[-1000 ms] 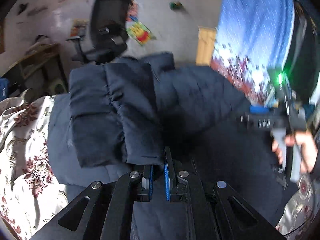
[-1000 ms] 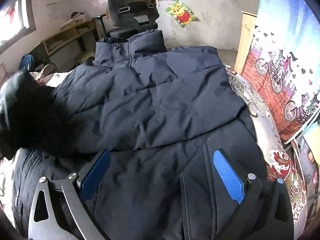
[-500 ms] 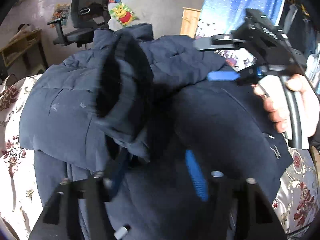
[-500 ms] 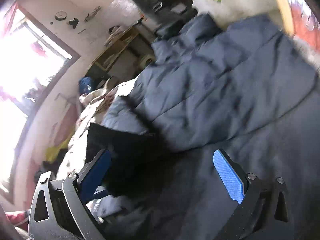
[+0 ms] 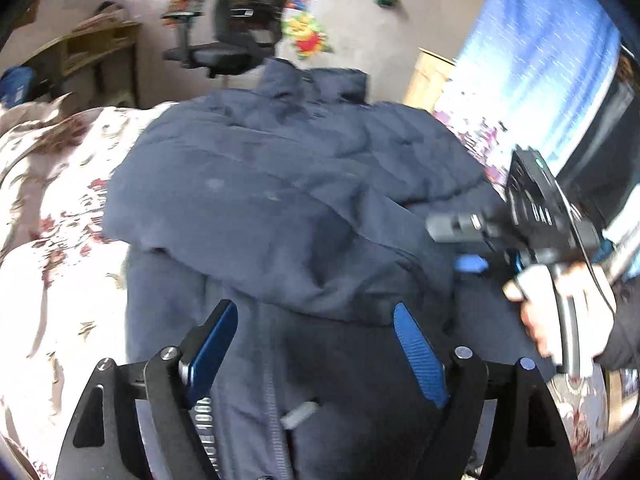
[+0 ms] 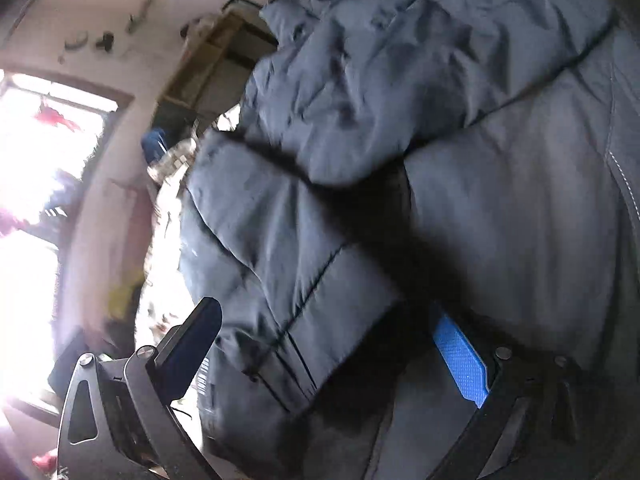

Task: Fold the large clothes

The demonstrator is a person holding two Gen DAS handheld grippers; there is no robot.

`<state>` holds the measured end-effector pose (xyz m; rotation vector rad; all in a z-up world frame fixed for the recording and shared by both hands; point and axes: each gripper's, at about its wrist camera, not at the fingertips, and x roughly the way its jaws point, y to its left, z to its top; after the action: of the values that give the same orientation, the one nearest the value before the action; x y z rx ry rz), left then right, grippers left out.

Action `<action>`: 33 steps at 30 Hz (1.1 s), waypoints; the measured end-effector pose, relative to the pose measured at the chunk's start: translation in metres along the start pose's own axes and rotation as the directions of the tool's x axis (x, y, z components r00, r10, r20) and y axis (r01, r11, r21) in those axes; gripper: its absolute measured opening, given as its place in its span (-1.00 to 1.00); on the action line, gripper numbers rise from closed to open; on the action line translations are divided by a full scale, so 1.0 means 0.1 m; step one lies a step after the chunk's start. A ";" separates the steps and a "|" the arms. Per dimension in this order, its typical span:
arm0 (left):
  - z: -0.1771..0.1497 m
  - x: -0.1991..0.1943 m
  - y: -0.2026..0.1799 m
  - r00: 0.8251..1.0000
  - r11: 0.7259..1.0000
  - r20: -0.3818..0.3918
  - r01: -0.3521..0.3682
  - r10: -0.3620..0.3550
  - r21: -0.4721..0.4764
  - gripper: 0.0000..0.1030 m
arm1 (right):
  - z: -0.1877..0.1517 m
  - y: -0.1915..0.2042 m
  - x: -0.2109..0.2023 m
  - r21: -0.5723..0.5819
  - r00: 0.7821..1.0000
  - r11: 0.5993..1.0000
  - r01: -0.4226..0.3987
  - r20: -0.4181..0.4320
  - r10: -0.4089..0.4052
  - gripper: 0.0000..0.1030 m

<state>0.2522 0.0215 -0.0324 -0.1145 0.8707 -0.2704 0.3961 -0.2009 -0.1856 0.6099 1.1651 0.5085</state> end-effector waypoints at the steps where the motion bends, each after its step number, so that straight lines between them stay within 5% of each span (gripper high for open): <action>1: 0.01 -0.02 0.05 1.000 1.000 0.005 -0.015 0.015 -0.022 0.62 | 0.00 0.03 0.00 -0.007 1.000 1.000 0.008 -0.001 -0.008 0.87; 3: 0.03 -0.06 0.16 0.999 0.997 0.014 -0.036 0.037 -0.066 0.67 | -0.02 0.09 0.03 -0.014 1.000 1.000 0.028 -0.011 -0.028 0.56; 4: 0.04 -0.09 0.21 0.999 0.995 0.022 -0.048 0.050 -0.086 0.68 | 0.01 0.10 0.00 -0.010 1.000 1.000 0.024 -0.013 -0.024 0.15; 7: 0.10 -0.16 0.37 0.995 0.988 0.053 -0.082 0.089 -0.133 0.73 | -0.04 0.13 -0.06 0.021 0.998 0.998 0.057 -0.008 -0.057 -0.67; 9: 0.14 -0.21 0.47 0.991 0.983 0.074 -0.100 0.113 -0.157 0.74 | 0.01 0.16 -0.21 0.008 0.999 0.999 0.035 0.015 -0.036 -0.86; 16: 0.32 -0.33 0.73 0.972 0.966 0.143 -0.155 0.187 -0.207 0.75 | 0.25 0.55 -1.07 -0.141 0.965 0.986 0.086 0.260 -0.047 -0.93; 22: 0.52 -0.27 0.78 0.963 0.960 0.157 -0.185 0.221 -0.211 0.75 | 0.76 0.65 -1.73 -0.163 0.861 0.947 0.278 0.480 -0.170 -0.93; 26: 0.68 -0.13 0.80 0.958 0.953 0.146 -0.210 0.245 -0.219 0.75 | 1.03 0.46 -1.85 -0.096 0.807 0.916 0.390 0.514 -0.290 -0.93; 30: 0.84 0.06 0.79 0.957 0.949 0.130 -0.226 0.258 -0.220 0.75 | 1.15 0.16 -1.65 -0.069 0.792 0.875 0.479 0.464 -0.397 -0.90; 33: 0.98 0.21 0.74 0.957 0.953 0.133 -0.231 0.259 -0.195 0.75 | 1.16 0.04 -1.52 -0.043 0.741 0.818 0.573 0.453 -0.495 -0.73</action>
<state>0.3543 0.0857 -0.0011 -0.1893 0.7413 0.0502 0.4576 -0.3179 -0.0473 0.1814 0.8073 -0.0292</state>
